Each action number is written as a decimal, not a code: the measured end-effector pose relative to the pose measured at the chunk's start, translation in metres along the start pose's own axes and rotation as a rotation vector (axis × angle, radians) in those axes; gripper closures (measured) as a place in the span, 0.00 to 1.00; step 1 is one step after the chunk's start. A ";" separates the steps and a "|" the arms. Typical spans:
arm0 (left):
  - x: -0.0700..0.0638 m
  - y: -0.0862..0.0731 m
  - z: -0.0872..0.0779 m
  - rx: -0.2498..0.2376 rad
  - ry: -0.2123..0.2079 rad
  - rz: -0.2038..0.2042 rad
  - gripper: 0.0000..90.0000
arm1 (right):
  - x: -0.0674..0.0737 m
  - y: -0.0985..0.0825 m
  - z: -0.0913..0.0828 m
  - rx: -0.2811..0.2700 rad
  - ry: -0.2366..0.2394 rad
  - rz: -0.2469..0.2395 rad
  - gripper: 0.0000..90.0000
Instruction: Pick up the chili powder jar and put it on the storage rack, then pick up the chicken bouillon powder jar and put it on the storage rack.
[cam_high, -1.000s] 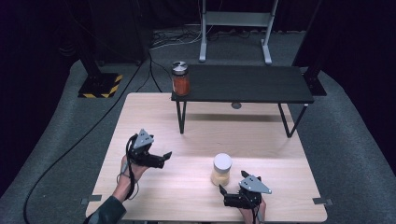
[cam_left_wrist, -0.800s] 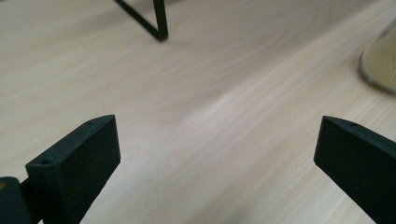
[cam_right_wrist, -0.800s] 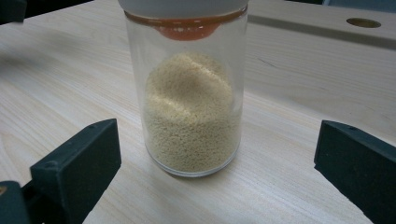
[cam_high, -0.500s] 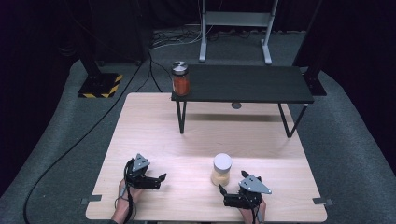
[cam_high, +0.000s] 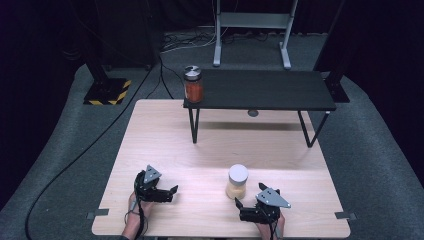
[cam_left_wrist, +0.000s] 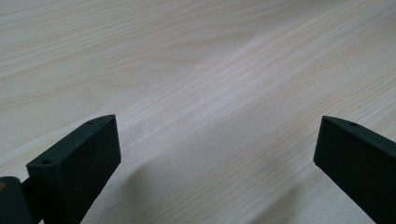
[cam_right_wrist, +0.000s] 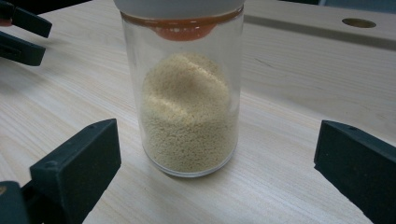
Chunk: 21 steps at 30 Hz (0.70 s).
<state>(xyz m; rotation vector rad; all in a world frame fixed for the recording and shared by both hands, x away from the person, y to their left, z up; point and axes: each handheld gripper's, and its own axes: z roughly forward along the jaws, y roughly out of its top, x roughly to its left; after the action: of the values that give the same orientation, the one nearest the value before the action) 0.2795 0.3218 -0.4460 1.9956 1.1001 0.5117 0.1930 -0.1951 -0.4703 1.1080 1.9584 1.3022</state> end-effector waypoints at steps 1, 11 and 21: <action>0.000 -0.001 0.000 -0.002 0.001 -0.001 0.00 | 0.000 0.000 0.000 0.001 0.000 0.000 0.00; -0.002 0.001 0.001 0.004 0.007 0.002 0.00 | 0.000 0.000 0.000 0.001 -0.001 0.001 0.00; -0.005 0.003 0.002 0.018 0.019 0.018 0.00 | 0.001 0.000 0.000 -0.001 -0.005 -0.001 0.00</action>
<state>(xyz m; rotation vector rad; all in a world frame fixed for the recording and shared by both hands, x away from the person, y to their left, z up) 0.2797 0.3155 -0.4447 2.0219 1.1022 0.5328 0.1924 -0.1944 -0.4705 1.1084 1.9542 1.2983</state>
